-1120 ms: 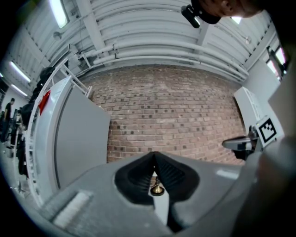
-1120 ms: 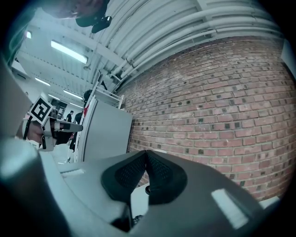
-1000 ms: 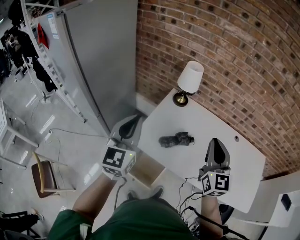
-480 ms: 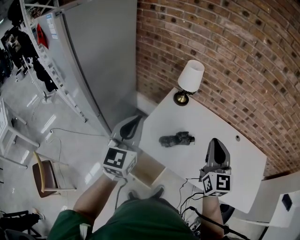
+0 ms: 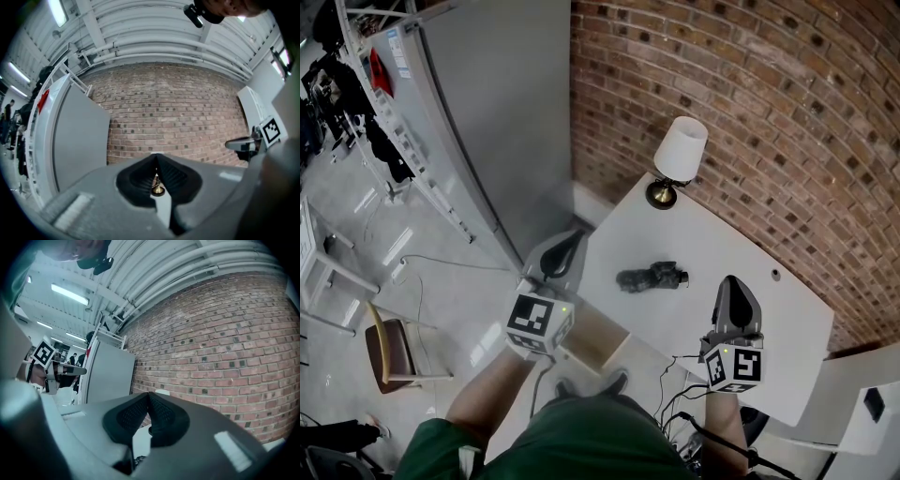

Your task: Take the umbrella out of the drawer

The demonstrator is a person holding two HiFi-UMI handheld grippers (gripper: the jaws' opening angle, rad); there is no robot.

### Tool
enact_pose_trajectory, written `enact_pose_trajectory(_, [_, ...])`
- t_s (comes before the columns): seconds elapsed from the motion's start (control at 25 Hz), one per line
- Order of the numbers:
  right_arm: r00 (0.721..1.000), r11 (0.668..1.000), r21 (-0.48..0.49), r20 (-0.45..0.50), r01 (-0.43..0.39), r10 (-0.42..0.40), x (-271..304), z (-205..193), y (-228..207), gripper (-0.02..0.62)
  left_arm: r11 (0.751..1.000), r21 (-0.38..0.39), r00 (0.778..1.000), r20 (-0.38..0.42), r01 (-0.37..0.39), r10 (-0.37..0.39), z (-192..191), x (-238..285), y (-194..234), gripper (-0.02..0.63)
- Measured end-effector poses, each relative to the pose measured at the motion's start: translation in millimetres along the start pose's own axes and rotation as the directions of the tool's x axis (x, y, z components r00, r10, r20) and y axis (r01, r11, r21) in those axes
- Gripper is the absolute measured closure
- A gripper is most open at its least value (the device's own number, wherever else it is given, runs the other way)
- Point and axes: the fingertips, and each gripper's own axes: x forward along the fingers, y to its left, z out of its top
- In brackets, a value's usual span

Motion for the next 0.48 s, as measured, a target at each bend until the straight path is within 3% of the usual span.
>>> enact_pose_trajectory(0.48, [1.000, 1.000, 0.007, -0.002, -0.015, 0.015, 7.7, -8.5, -14.3, 0.595, 1.000, 0.006, 1.000, -0.014, -0.015, 0.015, -9.3, 12.5, -6.5, 0.607])
